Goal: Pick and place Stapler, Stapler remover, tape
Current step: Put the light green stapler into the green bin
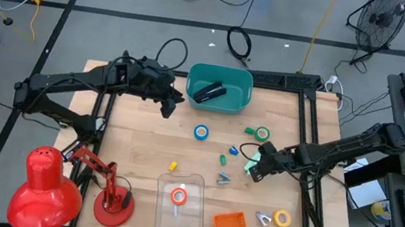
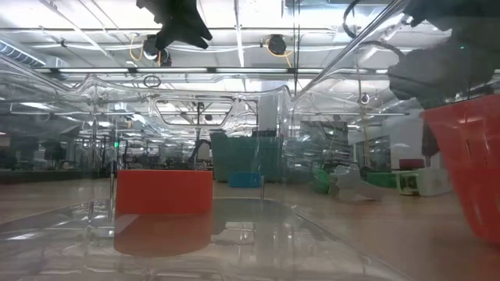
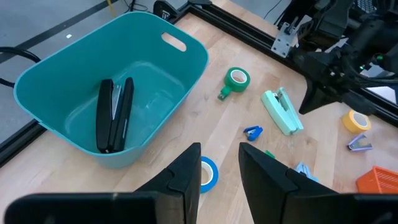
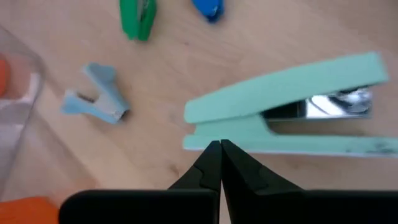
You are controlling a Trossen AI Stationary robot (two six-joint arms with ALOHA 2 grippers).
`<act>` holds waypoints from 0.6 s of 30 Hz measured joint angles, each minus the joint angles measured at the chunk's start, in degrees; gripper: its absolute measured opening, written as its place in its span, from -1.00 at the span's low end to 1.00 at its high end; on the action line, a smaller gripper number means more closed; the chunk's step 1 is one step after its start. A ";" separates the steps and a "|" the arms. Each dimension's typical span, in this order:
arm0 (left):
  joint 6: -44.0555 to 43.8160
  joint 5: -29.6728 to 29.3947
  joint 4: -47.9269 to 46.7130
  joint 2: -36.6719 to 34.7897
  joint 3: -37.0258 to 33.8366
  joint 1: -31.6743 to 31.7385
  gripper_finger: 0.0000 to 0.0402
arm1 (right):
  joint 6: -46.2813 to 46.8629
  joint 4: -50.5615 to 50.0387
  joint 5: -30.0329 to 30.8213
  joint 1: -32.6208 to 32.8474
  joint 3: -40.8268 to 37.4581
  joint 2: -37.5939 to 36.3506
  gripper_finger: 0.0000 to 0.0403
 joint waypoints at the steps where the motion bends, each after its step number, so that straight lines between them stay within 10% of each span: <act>1: -0.01 -0.05 0.00 0.00 0.00 0.00 -0.45 | 0.06 -1.08 0.18 -0.03 0.00 0.00 -1.00; 18: -0.65 -0.92 -0.56 0.00 0.00 -0.02 -0.45 | -0.09 -1.78 -0.45 0.10 -0.02 2.29 -1.00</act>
